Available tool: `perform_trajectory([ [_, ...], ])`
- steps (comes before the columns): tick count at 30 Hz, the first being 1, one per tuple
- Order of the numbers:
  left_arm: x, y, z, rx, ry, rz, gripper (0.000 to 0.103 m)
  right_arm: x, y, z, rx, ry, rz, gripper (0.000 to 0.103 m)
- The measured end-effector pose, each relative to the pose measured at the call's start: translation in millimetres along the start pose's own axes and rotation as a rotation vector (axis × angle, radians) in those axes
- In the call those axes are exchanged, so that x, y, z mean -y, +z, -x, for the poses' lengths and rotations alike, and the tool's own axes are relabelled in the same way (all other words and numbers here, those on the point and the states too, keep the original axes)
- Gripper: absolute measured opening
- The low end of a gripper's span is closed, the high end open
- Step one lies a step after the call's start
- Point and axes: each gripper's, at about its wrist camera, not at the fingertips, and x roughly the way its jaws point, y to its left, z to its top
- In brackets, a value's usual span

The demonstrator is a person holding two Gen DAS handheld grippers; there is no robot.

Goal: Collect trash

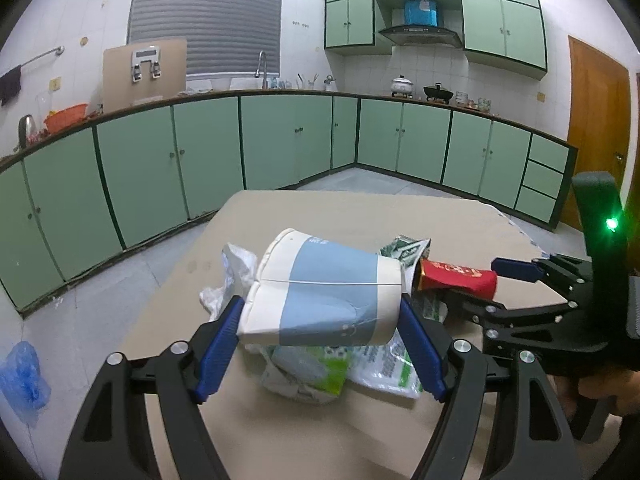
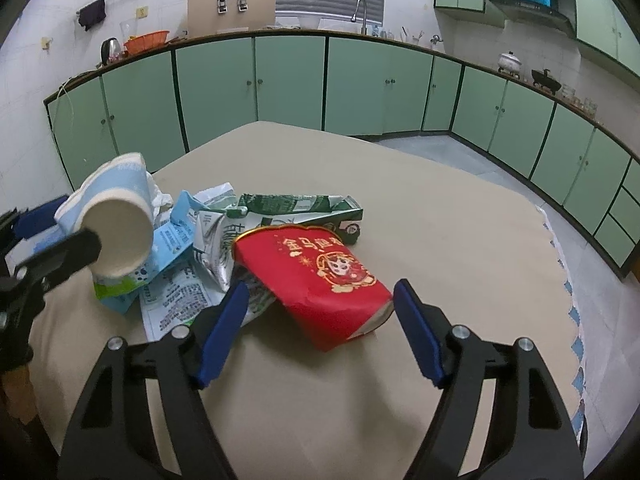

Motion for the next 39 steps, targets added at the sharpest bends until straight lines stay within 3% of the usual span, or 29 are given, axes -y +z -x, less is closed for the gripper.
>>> perform_trajectory([
  [10,4,6,-10,-0.001,-0.017,-0.005,0.075,10,1,-4,-0.030,0.022,-0.019,0.051],
  [13,4,6,-10,0.001,-0.022,-0.003,0.075,13,0,3,-0.019,0.026,-0.025,0.040],
  [14,5,6,-10,0.001,-0.024,-0.004,0.075,15,1,7,-0.009,0.020,-0.025,0.027],
  [15,6,5,-10,0.000,-0.026,-0.006,0.075,17,1,11,-0.007,0.023,-0.029,0.022],
  [27,19,8,-2,0.009,-0.049,-0.019,0.075,31,-5,44,0.011,0.075,-0.093,0.013],
  [29,22,10,0,0.010,-0.055,-0.023,0.075,33,-5,51,0.017,0.070,-0.090,0.000],
  [36,32,12,8,0.017,-0.068,-0.039,0.075,36,-14,64,0.004,0.079,-0.099,0.000],
  [39,34,11,9,0.014,-0.068,-0.043,0.075,42,-15,66,-0.001,0.121,-0.144,0.000],
])
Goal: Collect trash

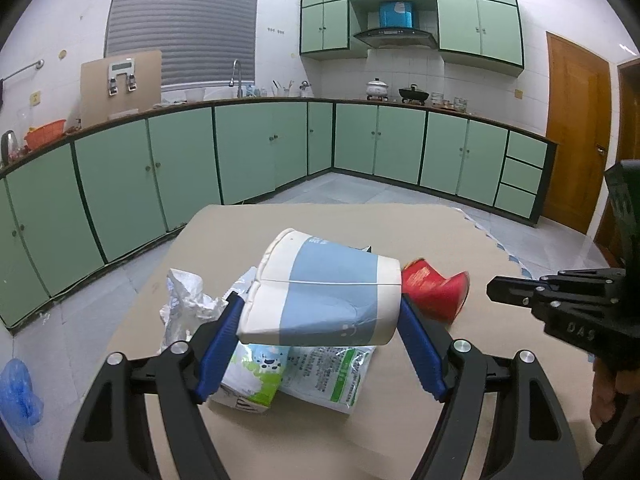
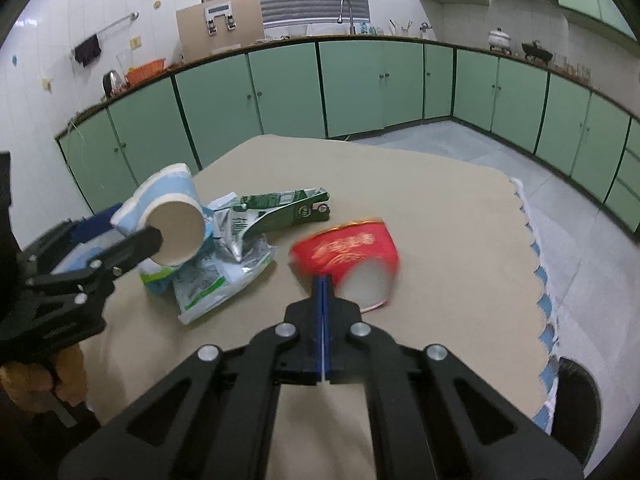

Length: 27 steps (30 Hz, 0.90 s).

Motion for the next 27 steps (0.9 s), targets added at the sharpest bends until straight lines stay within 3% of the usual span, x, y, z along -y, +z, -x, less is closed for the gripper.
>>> perform_trajectory([
  [7,1,0,-4,0.029,0.020,0.014,0.075,22,8,-6,0.015,-0.037,-0.046,0.004],
  [8,1,1,-7,0.031,0.018,0.018,0.075,21,7,-9,0.013,-0.044,-0.035,0.008],
  [10,1,4,-12,0.032,0.020,0.017,0.075,20,5,-14,0.009,-0.044,-0.037,0.030],
  [11,1,5,-14,0.032,0.019,0.017,0.075,20,3,-16,0.015,-0.047,-0.045,0.056],
  [13,1,7,-16,0.032,0.015,0.017,0.075,18,2,-15,0.063,-0.094,-0.049,0.085],
  [14,0,7,-16,0.034,0.015,0.016,0.075,17,2,-17,0.070,-0.092,-0.043,0.089],
  [23,-1,10,-15,0.040,0.016,0.020,0.075,19,3,-61,-0.016,-0.075,0.008,0.087],
  [25,-1,9,-15,0.037,0.019,0.013,0.075,21,2,-70,-0.069,-0.040,-0.002,0.057],
  [27,-1,7,-15,0.034,0.021,0.012,0.075,22,0,-69,-0.072,-0.026,-0.012,0.053],
])
